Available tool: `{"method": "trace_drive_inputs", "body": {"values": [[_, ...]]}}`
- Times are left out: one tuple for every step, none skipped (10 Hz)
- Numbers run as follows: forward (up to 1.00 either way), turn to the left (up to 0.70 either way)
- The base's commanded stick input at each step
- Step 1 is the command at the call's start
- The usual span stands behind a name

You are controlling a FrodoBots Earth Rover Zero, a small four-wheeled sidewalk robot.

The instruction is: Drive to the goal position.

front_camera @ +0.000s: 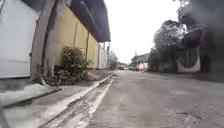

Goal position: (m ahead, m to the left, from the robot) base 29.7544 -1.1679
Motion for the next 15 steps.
{"method": "trace_drive_inputs", "body": {"values": [[0.70, 0.00], [0.70, 0.00], [0.70, 0.00], [0.70, 0.00], [0.70, 0.00], [0.70, 0.00], [0.70, 0.00], [0.70, 0.00], [0.70, 0.00], [0.70, 0.00], [0.70, 0.00], [0.70, 0.00], [0.70, 0.00], [0.70, 0.00], [0.70, 0.00]]}}
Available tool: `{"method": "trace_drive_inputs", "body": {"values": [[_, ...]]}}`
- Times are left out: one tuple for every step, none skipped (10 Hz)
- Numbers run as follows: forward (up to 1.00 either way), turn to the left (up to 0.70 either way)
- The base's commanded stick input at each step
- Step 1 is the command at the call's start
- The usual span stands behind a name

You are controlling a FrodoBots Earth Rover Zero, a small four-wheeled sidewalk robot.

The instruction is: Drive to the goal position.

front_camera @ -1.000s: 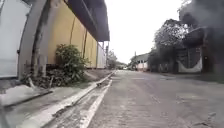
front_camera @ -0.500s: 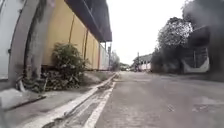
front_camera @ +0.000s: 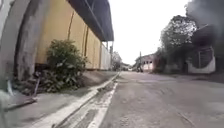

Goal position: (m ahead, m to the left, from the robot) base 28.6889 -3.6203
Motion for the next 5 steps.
{"method": "trace_drive_inputs", "body": {"values": [[0.70, 0.00], [0.70, 0.00], [0.70, -0.01], [0.70, -0.17], [0.70, -0.35]]}}
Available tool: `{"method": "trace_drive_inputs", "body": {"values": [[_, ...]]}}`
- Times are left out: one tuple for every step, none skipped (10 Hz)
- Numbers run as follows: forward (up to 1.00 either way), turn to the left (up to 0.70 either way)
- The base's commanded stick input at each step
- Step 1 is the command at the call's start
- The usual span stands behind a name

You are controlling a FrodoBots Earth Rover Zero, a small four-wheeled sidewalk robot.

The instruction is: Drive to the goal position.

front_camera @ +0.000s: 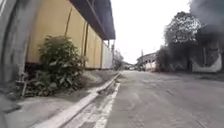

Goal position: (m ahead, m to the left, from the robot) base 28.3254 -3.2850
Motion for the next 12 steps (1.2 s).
{"method": "trace_drive_inputs", "body": {"values": [[0.70, -0.35], [0.70, -0.35], [0.70, -0.35], [0.70, -0.35], [0.70, -0.35], [0.70, -0.35], [0.70, -0.35], [0.70, -0.35], [0.70, -0.35], [0.70, -0.30], [0.70, -0.05], [0.70, 0.00]]}}
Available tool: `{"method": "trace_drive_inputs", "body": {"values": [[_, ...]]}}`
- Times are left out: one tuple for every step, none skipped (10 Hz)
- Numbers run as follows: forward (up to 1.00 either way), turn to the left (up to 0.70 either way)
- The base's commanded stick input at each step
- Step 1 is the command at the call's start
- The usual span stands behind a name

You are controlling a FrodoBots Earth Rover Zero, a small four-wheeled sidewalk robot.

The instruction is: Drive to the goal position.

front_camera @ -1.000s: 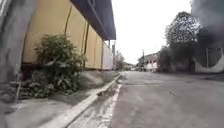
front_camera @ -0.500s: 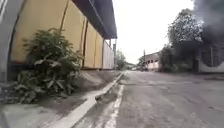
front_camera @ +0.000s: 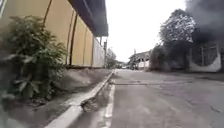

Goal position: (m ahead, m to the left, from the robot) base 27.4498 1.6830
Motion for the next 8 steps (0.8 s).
{"method": "trace_drive_inputs", "body": {"values": [[0.70, 0.00], [0.70, 0.00], [0.70, 0.00], [0.70, 0.00], [0.70, 0.00], [0.70, 0.00], [0.70, 0.00], [0.70, 0.00]]}}
